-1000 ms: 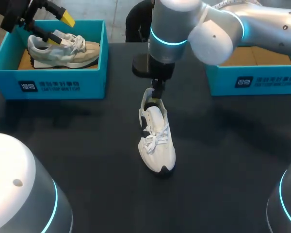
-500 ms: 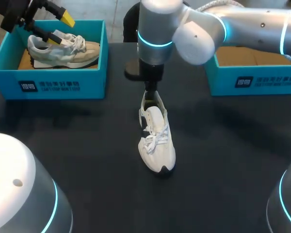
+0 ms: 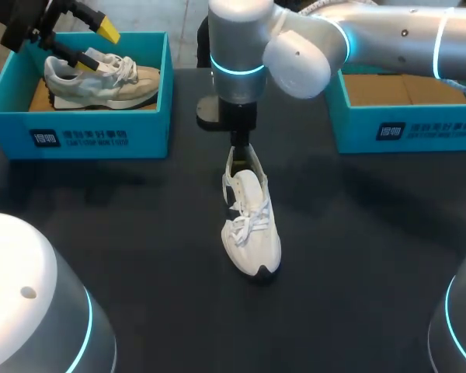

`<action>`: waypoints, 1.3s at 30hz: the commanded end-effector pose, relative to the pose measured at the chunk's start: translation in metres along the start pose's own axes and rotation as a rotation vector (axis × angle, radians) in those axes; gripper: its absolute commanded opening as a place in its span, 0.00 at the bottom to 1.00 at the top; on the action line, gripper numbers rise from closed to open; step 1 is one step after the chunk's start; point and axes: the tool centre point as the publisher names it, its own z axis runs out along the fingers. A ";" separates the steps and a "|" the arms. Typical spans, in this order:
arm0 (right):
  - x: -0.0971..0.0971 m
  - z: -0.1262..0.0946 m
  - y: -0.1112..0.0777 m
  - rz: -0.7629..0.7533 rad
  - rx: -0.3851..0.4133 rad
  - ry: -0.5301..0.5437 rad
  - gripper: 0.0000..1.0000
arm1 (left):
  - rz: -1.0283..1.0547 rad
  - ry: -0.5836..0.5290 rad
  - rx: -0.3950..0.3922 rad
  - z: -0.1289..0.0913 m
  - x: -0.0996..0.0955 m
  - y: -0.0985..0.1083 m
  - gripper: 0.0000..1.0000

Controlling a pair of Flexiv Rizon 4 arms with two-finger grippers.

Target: Take the shoe out of the shoebox, open the shoe tongue, remove and reinsert the insole, then place the shoe into the shoebox

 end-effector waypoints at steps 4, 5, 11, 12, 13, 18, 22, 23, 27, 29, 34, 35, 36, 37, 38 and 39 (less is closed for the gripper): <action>-0.001 0.008 0.001 0.009 0.018 0.013 0.53 | 0.001 0.004 -0.001 0.000 0.000 -0.001 1.00; -0.002 0.011 0.001 0.009 0.023 0.017 0.53 | 0.001 0.004 -0.001 0.000 0.000 -0.001 1.00; -0.003 0.018 -0.006 0.027 0.032 0.028 0.50 | 0.001 0.004 -0.001 0.000 0.000 -0.001 1.00; -0.003 0.019 -0.007 0.028 0.033 0.029 0.49 | 0.001 0.004 -0.001 0.000 0.000 -0.001 1.00; -0.003 0.020 -0.007 0.029 0.034 0.031 0.49 | 0.001 0.004 -0.001 0.000 0.000 -0.001 1.00; -0.002 0.024 -0.006 0.034 0.037 0.038 0.44 | 0.001 0.004 -0.001 0.000 0.000 -0.001 1.00; 0.000 0.025 -0.007 0.061 0.032 0.036 0.05 | 0.001 0.004 -0.001 0.000 0.000 -0.001 1.00; 0.001 0.025 -0.008 0.068 0.031 0.034 0.00 | 0.001 0.004 -0.001 0.000 0.000 -0.001 1.00; 0.004 0.024 -0.009 0.105 0.018 0.029 0.00 | 0.001 0.004 -0.001 0.000 0.000 -0.001 1.00; 0.006 0.021 -0.010 0.118 0.012 0.028 0.00 | 0.001 0.004 -0.001 0.000 0.000 -0.001 1.00; 0.011 0.003 -0.012 0.154 0.006 0.058 0.00 | 0.001 0.004 -0.001 0.000 0.000 -0.001 1.00; 0.012 -0.002 -0.012 0.161 0.006 0.071 0.00 | 0.001 0.004 -0.001 0.000 0.000 -0.001 1.00; 0.013 -0.009 -0.013 0.162 0.004 0.077 0.00 | 0.001 0.004 -0.001 0.000 0.000 -0.001 1.00; 0.014 -0.016 -0.013 0.159 0.000 0.080 0.00 | 0.001 0.004 -0.001 0.000 0.000 -0.001 1.00; 0.014 -0.024 -0.014 0.160 -0.001 0.082 0.00 | 0.001 0.004 -0.001 0.000 0.000 -0.001 1.00; 0.015 -0.031 -0.015 0.164 0.000 0.082 0.00 | 0.001 0.004 -0.001 0.000 0.000 -0.001 1.00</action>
